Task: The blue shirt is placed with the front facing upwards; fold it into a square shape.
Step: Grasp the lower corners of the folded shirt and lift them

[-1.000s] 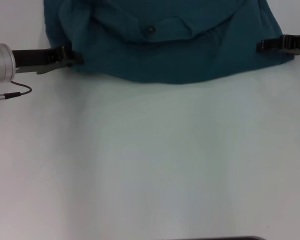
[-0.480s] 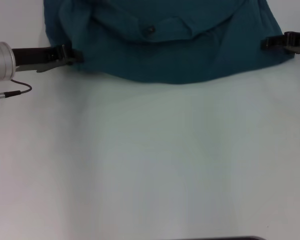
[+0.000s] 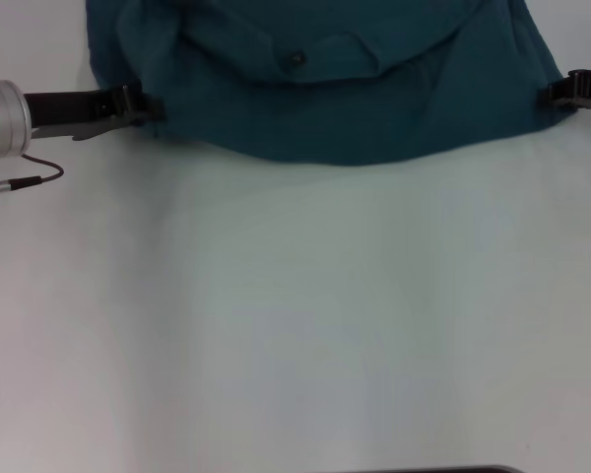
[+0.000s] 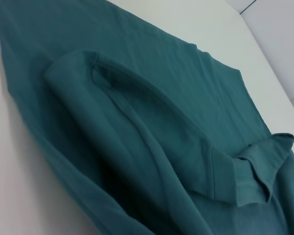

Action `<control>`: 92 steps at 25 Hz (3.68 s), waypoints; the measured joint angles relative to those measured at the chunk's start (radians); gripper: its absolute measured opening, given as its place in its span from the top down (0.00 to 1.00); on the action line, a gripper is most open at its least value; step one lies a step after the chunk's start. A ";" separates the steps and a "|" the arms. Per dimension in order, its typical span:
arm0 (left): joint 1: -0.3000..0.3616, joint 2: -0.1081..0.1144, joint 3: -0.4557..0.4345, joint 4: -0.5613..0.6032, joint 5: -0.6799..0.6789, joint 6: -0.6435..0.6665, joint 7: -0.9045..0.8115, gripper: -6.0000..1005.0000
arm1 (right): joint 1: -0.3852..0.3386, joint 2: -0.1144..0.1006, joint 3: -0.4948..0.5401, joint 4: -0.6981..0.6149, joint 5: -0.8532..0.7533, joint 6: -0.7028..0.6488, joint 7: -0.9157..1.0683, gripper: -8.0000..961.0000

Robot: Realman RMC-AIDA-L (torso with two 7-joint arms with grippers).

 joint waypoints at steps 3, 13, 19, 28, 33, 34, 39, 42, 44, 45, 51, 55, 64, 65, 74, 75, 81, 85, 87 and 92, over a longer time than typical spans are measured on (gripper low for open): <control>0.000 0.000 0.000 0.000 0.000 -0.002 0.000 0.97 | -0.001 -0.001 0.007 -0.013 0.006 -0.020 -0.001 0.54; 0.003 0.002 0.000 -0.009 -0.001 -0.002 0.000 0.97 | -0.004 -0.007 0.009 -0.031 0.005 -0.043 0.009 0.99; 0.003 0.002 0.000 -0.010 -0.004 -0.004 0.001 0.97 | -0.014 -0.012 0.009 -0.057 0.003 -0.053 0.011 0.99; 0.002 0.001 -0.004 -0.010 -0.005 -0.006 0.008 0.97 | -0.020 -0.022 0.009 -0.062 0.003 -0.080 -0.004 0.95; 0.004 0.000 -0.005 -0.011 -0.005 -0.006 0.009 0.97 | -0.018 -0.019 0.006 -0.061 0.002 -0.069 0.011 0.76; 0.005 0.000 -0.005 -0.011 -0.005 -0.006 0.009 0.97 | -0.018 -0.019 0.006 -0.061 0.002 -0.069 0.011 0.72; 0.005 -0.001 -0.005 -0.012 -0.005 -0.006 0.009 0.97 | -0.022 -0.019 0.008 -0.061 0.001 -0.067 0.013 0.47; 0.007 -0.002 -0.005 -0.012 -0.005 -0.006 0.009 0.97 | -0.024 -0.012 0.002 -0.060 0.000 -0.036 0.001 0.27; 0.007 -0.003 -0.005 -0.012 -0.005 -0.006 0.009 0.97 | -0.025 0.002 0.001 -0.059 0.000 -0.003 -0.013 0.23; 0.007 -0.004 -0.005 -0.012 -0.005 -0.006 0.009 0.97 | -0.025 0.009 0.001 -0.058 0.000 0.010 -0.018 0.21; 0.010 -0.007 -0.005 -0.012 -0.005 -0.003 0.009 0.97 | -0.008 0.029 0.001 -0.026 -0.001 0.062 -0.025 0.19; 0.013 -0.008 -0.005 -0.012 -0.005 -0.002 0.009 0.97 | 0.004 0.029 -0.015 0.014 -0.001 0.099 -0.026 0.19; 0.013 -0.009 -0.005 -0.012 -0.005 -0.001 0.009 0.97 | 0.005 0.030 -0.034 0.026 0.005 0.111 -0.017 0.19; 0.013 -0.009 -0.005 -0.012 -0.005 0.000 0.009 0.97 | 0.006 0.030 -0.033 0.028 0.006 0.111 -0.017 0.20; 0.014 -0.009 -0.005 -0.012 -0.003 0.001 0.009 0.97 | 0.011 0.031 -0.034 0.045 0.058 0.093 -0.025 0.21; 0.014 -0.009 -0.005 -0.012 -0.003 0.001 0.009 0.97 | 0.011 0.030 -0.033 0.045 0.061 0.089 -0.025 0.21; 0.014 -0.010 -0.005 -0.019 -0.004 0.003 0.009 0.97 | 0.011 0.023 -0.030 0.045 0.081 0.074 -0.025 0.21; 0.015 -0.012 -0.005 -0.027 -0.004 0.007 0.009 0.97 | 0.006 0.013 -0.030 0.041 0.083 0.058 -0.019 0.22; 0.015 -0.012 -0.005 -0.028 -0.005 0.007 0.009 0.97 | 0.003 0.008 -0.030 0.038 0.084 0.043 -0.021 0.24; 0.015 -0.013 -0.005 -0.035 -0.005 0.007 0.009 0.97 | 0.000 0.001 -0.038 0.031 0.078 0.019 -0.026 0.37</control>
